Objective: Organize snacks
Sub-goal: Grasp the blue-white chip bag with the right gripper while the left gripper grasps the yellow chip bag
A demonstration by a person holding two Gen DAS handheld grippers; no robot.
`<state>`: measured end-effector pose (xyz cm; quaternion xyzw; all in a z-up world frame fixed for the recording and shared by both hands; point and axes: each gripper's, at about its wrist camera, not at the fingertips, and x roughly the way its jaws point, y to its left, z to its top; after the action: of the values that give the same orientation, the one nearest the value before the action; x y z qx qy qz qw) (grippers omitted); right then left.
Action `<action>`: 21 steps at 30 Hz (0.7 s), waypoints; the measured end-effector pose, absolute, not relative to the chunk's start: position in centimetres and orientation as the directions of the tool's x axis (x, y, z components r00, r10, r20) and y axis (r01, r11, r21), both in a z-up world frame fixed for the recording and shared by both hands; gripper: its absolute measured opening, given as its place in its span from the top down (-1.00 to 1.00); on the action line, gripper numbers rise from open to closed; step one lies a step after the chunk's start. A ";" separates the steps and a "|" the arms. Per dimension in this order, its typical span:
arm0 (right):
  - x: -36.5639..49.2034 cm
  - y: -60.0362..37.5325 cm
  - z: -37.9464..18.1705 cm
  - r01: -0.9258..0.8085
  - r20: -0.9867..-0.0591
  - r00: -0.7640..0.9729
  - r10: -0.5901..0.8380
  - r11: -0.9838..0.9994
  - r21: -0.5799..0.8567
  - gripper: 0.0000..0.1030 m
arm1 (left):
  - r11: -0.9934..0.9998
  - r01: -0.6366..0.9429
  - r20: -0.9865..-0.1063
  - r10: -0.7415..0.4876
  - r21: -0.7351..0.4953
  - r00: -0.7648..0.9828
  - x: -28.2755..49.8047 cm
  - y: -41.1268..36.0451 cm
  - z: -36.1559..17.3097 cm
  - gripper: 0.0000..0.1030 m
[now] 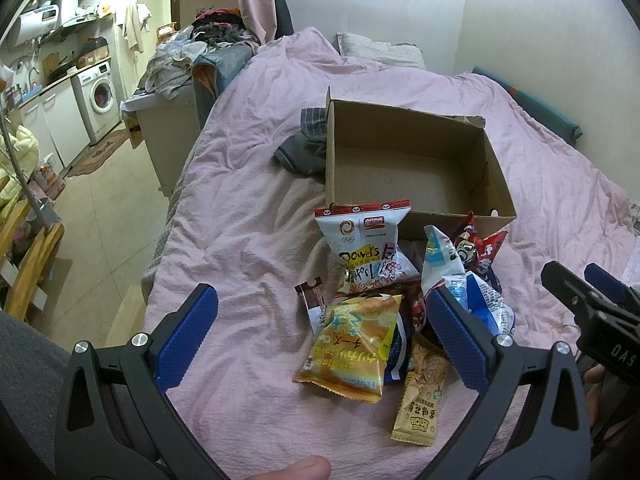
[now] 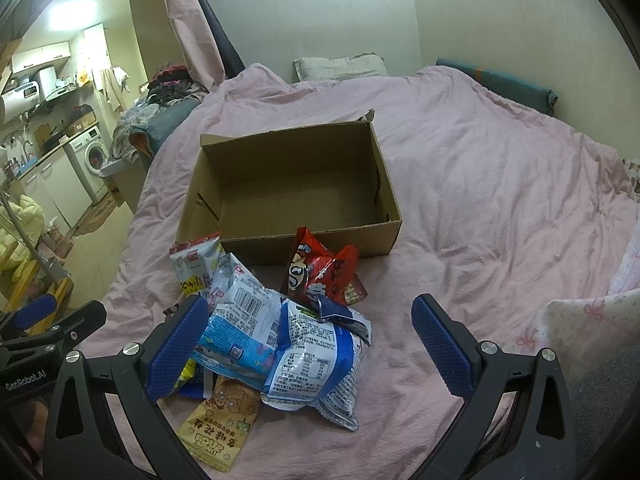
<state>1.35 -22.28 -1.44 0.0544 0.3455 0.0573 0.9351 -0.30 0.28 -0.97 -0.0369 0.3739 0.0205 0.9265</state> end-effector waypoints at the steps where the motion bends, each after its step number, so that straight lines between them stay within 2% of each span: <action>1: 1.5 -22.5 -1.5 -0.064 -0.645 0.750 0.148 0.986 0.151 -1.00 | 0.996 -0.068 -0.695 0.011 -0.054 0.719 -0.2 0.3 -1.0 -1.00; 8: 2.9 -25.5 -2.7 0.013 -0.706 0.679 0.201 0.958 0.286 -1.00 | 0.995 -0.084 -0.709 0.018 -0.058 0.705 0.2 0.7 -0.9 -1.00; 14: 5.8 -27.9 -6.6 0.096 -0.816 0.476 0.328 0.903 0.419 -1.00 | 0.994 -0.092 -0.730 0.020 -0.059 0.683 0.3 1.0 -1.3 -1.00; 18: 7.7 -28.5 -10.2 0.182 -0.811 0.326 0.486 0.809 0.558 -1.00 | 0.993 -0.099 -0.738 0.022 -0.061 0.674 0.5 1.0 -1.5 -1.00; 21: 8.6 -28.0 -11.1 0.194 -0.812 0.287 0.508 0.800 0.568 -1.00 | 0.992 -0.105 -0.746 0.023 -0.063 0.665 0.8 1.0 -1.6 -1.00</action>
<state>8.56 -28.03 -11.09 0.2984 0.5879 0.1053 0.7445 0.75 1.00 -1.61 -0.0505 0.4077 0.0353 0.9110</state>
